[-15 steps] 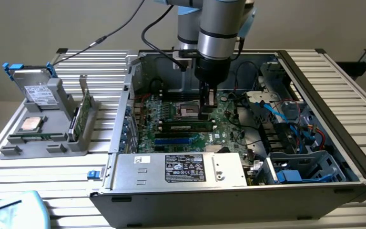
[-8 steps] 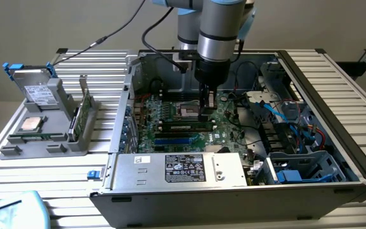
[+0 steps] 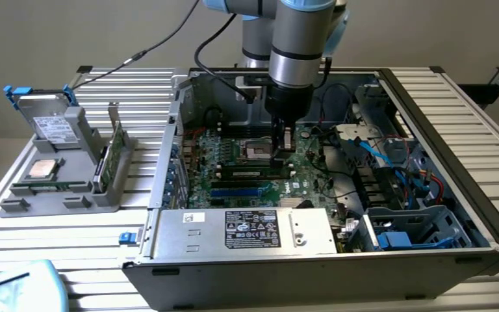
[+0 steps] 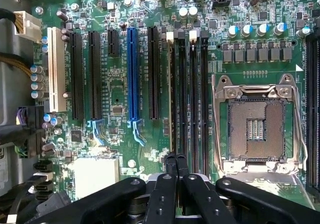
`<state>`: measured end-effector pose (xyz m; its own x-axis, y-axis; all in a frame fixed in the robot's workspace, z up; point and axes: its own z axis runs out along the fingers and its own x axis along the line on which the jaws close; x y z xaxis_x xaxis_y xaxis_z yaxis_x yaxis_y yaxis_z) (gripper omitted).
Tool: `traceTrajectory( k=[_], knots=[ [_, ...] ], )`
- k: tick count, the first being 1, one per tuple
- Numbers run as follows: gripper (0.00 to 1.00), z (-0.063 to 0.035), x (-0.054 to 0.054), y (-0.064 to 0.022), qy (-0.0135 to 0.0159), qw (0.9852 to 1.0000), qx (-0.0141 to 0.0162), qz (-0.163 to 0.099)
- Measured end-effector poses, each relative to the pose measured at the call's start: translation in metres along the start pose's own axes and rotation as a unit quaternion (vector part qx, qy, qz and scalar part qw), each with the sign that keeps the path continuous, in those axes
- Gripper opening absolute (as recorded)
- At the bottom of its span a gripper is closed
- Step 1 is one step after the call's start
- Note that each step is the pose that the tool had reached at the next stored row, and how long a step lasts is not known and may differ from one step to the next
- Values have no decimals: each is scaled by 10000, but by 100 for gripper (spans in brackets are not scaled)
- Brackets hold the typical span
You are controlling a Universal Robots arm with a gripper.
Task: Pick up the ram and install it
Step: 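Press down the ram until it locks into place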
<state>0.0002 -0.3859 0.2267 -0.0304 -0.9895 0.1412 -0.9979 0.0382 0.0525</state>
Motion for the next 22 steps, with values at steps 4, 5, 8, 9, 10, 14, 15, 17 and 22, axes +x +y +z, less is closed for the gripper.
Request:
traceTrajectory(
  k=[4,5,8,9,10,14,15,17,22],
  knots=[
    [10,3,-1,0,-1,10000,1,0],
    [10,3,-1,0,-1,10000,0,0],
    [10,14,-3,-1,1,10000,1,0],
    [10,20,-3,-1,3,10000,0,0],
    [10,24,-4,-1,5,10000,0,0],
    [10,14,-4,-1,-2,10000,2,1],
    [10,-11,-1,1,-4,10000,3,1],
    [10,-90,12,5,5,10000,1,0],
    [10,-114,17,52,3,10000,16,3]
  ],
)
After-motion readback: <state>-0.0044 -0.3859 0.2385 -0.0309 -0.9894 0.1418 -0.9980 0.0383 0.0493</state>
